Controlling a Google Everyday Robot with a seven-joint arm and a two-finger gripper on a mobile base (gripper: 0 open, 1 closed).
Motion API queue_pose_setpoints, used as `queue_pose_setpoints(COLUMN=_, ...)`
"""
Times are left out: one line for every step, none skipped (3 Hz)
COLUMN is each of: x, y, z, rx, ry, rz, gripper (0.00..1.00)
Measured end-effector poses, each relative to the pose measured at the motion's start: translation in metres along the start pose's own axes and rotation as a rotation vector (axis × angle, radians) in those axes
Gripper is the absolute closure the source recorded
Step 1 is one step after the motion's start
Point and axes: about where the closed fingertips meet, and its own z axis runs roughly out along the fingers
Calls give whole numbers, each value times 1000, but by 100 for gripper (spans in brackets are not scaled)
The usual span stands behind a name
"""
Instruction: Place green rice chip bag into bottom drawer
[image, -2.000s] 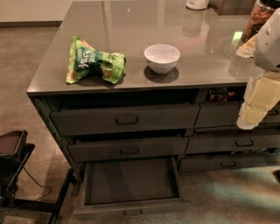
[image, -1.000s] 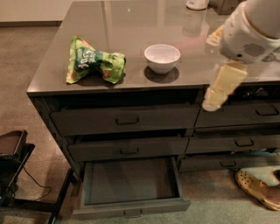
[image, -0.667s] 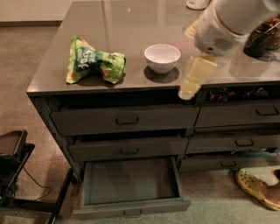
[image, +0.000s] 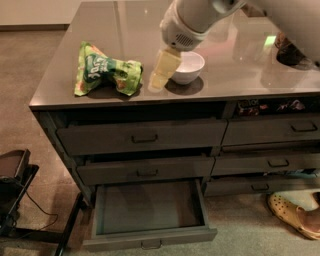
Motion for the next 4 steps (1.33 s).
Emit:
queue_pose_setpoints(x=0, y=0, z=0, rx=0, ry=0, rz=0, gripper=0)
queue_pose_setpoints(x=-19, y=1, z=15, rx=13, ry=-29, rz=-1, gripper=0)
queue_pose_setpoints(x=-54, y=0, z=42, rx=6, ry=-83, rz=-25, gripper=0)
queue_pose_setpoints(x=-92, y=-3, z=74, rx=-14, ry=-138, rz=-50, gripper=0)
